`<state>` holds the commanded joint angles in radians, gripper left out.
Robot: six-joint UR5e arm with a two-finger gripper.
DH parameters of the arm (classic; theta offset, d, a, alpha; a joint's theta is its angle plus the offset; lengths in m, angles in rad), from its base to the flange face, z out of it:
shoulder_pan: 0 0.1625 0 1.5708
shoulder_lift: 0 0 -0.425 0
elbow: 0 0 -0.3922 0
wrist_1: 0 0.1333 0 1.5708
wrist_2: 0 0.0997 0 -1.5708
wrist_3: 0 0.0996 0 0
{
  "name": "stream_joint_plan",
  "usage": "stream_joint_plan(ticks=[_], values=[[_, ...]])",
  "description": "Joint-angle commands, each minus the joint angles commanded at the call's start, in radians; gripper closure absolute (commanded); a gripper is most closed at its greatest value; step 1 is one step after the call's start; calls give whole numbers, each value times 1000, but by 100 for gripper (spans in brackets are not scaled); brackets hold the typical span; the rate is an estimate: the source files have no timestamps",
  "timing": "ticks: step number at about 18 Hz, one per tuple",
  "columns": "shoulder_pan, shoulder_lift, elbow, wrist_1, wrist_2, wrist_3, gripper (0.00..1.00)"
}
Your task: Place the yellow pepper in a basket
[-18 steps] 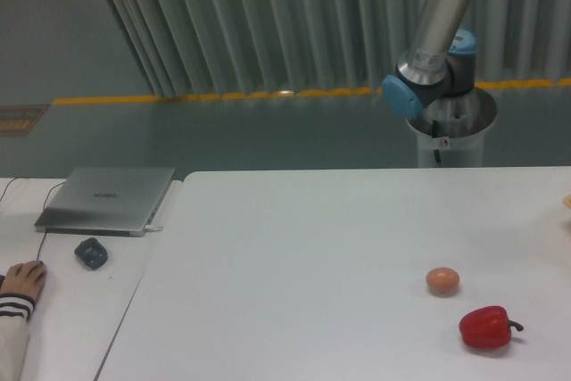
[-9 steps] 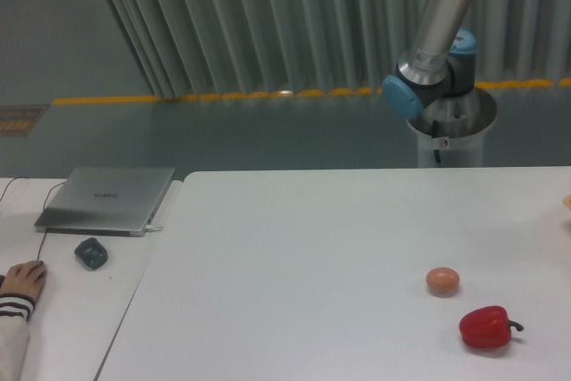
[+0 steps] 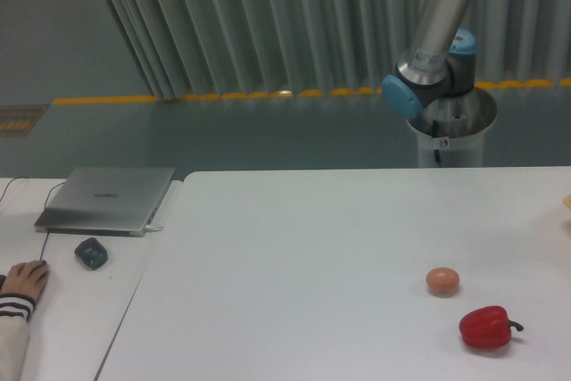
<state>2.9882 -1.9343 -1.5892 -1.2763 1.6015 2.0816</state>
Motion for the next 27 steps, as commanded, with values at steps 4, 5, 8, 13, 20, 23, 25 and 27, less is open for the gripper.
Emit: stream_joint_plan(ticks=[4, 5, 8, 13, 20, 23, 25, 27], values=[[-2, 2, -2, -2, 2, -9, 69], [-2, 2, 2, -2, 5, -9, 70], [-8, 11, 21, -15, 41, -8, 70], [-40, 17, 123, -170, 54, -3, 69], [-115, 41, 158, -261, 46, -12, 69], [-130, 49, 161, -275, 23, -15, 69], [-135, 51, 167, -299, -44, -60, 69], [-149, 54, 172, -316, -95, -125, 69]])
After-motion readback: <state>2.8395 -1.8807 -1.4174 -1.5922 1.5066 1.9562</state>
